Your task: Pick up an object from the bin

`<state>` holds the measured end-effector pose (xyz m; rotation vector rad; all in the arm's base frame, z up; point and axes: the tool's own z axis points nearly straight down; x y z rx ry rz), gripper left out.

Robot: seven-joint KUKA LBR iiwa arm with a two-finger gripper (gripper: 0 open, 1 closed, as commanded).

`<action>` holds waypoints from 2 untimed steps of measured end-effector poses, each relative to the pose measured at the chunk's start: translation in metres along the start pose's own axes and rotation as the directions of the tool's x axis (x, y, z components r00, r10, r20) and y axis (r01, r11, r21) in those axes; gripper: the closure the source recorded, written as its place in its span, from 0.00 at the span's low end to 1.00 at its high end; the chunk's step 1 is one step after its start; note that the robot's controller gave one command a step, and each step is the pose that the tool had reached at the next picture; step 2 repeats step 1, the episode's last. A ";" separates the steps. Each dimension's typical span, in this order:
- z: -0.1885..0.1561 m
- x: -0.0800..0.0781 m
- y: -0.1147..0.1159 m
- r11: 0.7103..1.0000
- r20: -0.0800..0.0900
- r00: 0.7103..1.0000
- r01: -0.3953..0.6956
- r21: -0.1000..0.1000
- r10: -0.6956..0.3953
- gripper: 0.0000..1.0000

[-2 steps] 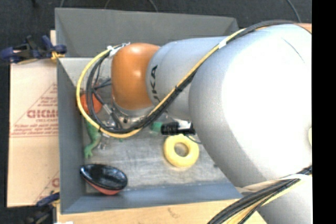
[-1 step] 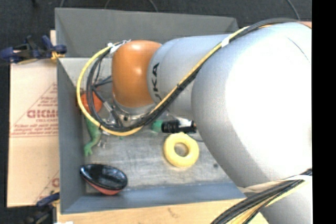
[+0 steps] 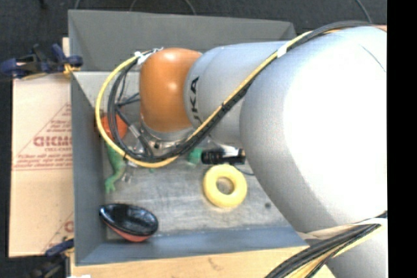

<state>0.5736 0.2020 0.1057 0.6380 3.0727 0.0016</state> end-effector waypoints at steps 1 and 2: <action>-0.009 0.001 -0.001 1.000 -0.004 1.000 -0.001 0.003 0.001 1.00; -0.009 0.001 -0.001 1.000 -0.004 1.000 -0.001 0.003 0.001 1.00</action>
Offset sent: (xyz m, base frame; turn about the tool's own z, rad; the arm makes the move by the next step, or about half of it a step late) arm -0.0001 0.0000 0.0207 0.0000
